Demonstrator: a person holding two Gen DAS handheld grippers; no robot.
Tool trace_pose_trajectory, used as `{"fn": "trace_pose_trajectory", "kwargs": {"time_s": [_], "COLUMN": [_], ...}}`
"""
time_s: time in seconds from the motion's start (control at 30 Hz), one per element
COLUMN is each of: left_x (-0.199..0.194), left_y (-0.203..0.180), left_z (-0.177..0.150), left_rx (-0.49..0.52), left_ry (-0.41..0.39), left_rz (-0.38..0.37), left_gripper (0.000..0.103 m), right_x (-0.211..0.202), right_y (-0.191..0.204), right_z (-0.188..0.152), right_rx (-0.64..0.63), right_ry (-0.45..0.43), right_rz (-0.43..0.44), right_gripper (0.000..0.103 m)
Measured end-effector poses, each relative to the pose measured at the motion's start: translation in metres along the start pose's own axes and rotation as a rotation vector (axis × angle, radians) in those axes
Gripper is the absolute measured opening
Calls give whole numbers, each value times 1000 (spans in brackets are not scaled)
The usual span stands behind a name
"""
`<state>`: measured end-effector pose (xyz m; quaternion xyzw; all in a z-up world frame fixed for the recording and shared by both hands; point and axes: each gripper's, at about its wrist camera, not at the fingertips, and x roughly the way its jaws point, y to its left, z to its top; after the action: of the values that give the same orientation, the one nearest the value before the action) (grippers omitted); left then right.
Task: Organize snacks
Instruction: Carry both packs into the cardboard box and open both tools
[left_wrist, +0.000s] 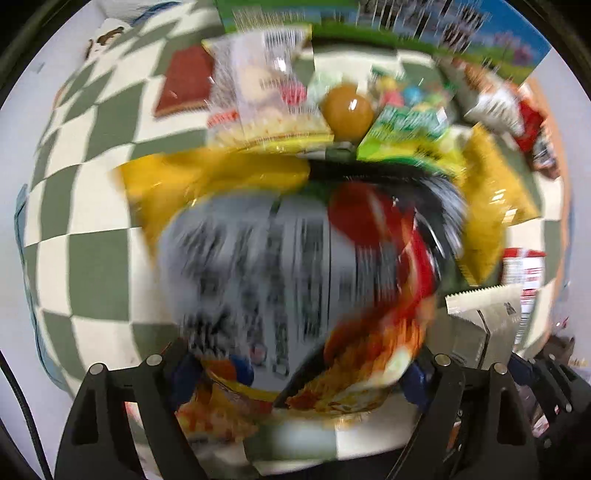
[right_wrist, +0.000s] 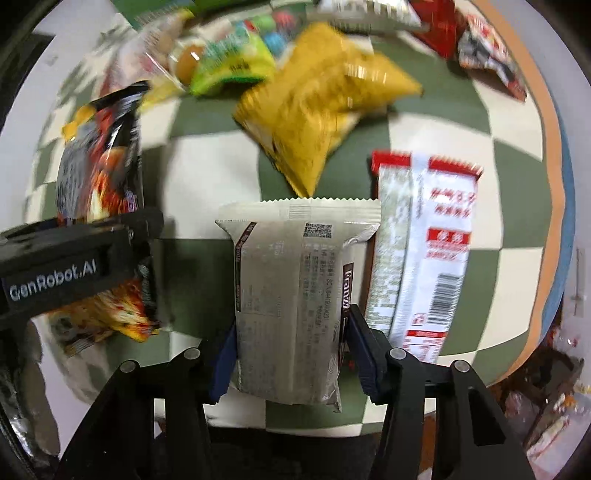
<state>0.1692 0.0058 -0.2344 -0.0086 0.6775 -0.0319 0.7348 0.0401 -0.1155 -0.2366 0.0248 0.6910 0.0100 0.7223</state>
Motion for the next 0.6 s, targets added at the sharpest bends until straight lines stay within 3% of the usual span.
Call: {"fn": "trace_pose_trajectory", "kwargs": {"time_s": [0.2, 0.27, 0.4, 0.6], "left_x": [-70, -91, -135, -176], "left_y": [-1, -7, -48, -53], "left_z": [22, 44, 100, 200], "left_rx": [-36, -38, -24, -11], "left_ry": [-100, -139, -206, -256], "left_rz": [-52, -78, -113, -152], "left_gripper": [86, 86, 86, 86], "right_x": [-64, -109, -156, -213], "right_y": [-24, -22, -31, -40], "right_z": [20, 46, 93, 197], "right_rx": [-51, -65, -98, -130], "right_ry": [-77, -116, -200, -360], "right_rz": [122, 144, 178, 167], "right_gripper": [57, 57, 57, 57]}}
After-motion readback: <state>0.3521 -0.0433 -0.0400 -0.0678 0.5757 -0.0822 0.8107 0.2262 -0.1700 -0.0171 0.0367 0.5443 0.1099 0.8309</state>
